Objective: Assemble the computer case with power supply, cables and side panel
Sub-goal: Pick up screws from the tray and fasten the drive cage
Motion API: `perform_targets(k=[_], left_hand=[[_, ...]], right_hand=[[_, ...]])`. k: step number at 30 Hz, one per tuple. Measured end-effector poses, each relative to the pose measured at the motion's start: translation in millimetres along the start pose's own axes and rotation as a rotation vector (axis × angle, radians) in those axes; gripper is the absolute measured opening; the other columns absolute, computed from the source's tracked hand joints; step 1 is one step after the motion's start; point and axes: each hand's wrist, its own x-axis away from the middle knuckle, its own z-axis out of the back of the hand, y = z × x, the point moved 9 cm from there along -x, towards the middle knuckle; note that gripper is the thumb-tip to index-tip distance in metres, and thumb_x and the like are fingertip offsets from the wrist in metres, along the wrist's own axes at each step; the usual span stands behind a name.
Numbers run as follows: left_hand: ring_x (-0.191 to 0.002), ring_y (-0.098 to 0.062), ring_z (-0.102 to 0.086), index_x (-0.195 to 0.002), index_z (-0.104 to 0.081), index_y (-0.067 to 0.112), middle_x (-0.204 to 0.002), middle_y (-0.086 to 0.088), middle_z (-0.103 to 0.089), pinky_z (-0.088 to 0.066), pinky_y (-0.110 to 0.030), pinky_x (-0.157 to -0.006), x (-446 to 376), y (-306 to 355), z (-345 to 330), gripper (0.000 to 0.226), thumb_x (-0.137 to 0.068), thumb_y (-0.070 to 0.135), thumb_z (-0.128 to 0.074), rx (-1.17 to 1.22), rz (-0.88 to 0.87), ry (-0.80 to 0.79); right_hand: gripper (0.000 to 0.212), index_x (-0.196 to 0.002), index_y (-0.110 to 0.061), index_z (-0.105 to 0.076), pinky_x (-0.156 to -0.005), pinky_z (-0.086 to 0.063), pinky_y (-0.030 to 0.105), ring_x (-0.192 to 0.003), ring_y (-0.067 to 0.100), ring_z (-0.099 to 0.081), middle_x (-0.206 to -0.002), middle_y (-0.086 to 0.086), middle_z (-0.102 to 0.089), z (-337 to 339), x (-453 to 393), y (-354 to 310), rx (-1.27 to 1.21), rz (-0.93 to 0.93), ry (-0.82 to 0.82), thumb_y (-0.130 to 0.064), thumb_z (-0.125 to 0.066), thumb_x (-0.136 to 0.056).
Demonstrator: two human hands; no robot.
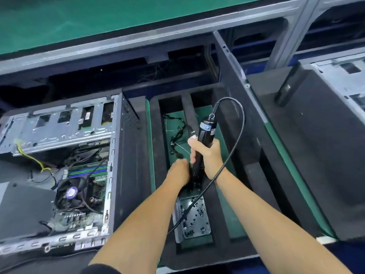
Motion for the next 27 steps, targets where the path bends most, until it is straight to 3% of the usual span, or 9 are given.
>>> perform_targets(k=[2, 6, 11, 15, 19, 27], left_hand=[[-0.100, -0.033, -0.062, -0.130, -0.048, 0.002, -0.111, -0.017, -0.061, -0.048, -0.034, -0.079, -4, 3, -12, 0.044, -0.087, -0.007, -0.046, 0.037, -0.009, -0.019], [-0.101, -0.035, -0.060, -0.133, -0.045, 0.003, -0.109, -0.018, -0.060, -0.045, -0.034, -0.076, -8, 2, -29, 0.048, -0.087, -0.008, -0.048, 0.125, 0.001, -0.024], [-0.118, -0.041, -0.052, -0.133, -0.044, -0.004, -0.129, -0.026, -0.052, -0.045, -0.046, -0.100, -6, 5, -28, 0.036, -0.097, 0.001, -0.044, 0.303, -0.043, 0.029], [-0.096, -0.043, -0.059, -0.114, -0.051, 0.001, -0.104, -0.024, -0.061, -0.052, -0.047, -0.083, 0, 7, -25, 0.022, -0.094, 0.004, -0.042, 0.254, -0.036, -0.017], [-0.090, -0.038, -0.061, -0.103, -0.051, 0.006, -0.094, -0.018, -0.061, -0.050, -0.040, -0.073, 3, 13, -22, 0.015, -0.091, 0.004, -0.041, 0.191, -0.073, -0.051], [-0.085, -0.032, -0.057, -0.110, -0.054, 0.004, -0.092, -0.014, -0.056, -0.050, -0.040, -0.077, 4, 13, -10, 0.027, -0.088, -0.007, -0.045, 0.242, -0.108, 0.001]], right_hand=[[0.032, -0.053, -0.016, -0.055, -0.054, -0.047, 0.026, -0.040, 0.022, -0.046, -0.047, 0.010, -0.050, 4, -3, 6, 0.005, -0.016, 0.003, -0.030, -0.077, -0.073], [0.032, -0.054, -0.019, -0.056, -0.049, -0.044, 0.027, -0.039, 0.022, -0.046, -0.048, 0.010, -0.050, 7, -7, 16, -0.004, -0.055, 0.001, -0.030, -0.078, -0.074], [0.034, -0.055, -0.016, -0.054, -0.049, -0.044, 0.028, -0.041, 0.022, -0.046, -0.049, 0.009, -0.050, 1, -9, 20, 0.041, -0.074, -0.036, -0.031, -0.077, -0.076], [0.032, -0.057, -0.017, -0.055, -0.047, -0.044, 0.027, -0.041, 0.022, -0.046, -0.052, 0.009, -0.050, 1, -10, 21, 0.016, -0.115, -0.020, -0.033, -0.078, -0.072], [0.034, -0.060, -0.012, -0.055, -0.047, -0.044, 0.027, -0.042, 0.022, -0.047, -0.053, 0.010, -0.050, 0, -11, 19, 0.029, -0.121, -0.029, -0.034, -0.078, -0.072], [0.033, -0.058, -0.014, -0.056, -0.049, -0.044, 0.027, -0.042, 0.023, -0.046, -0.052, 0.011, -0.050, 1, -13, 17, 0.037, -0.097, -0.017, -0.033, -0.078, -0.074]])
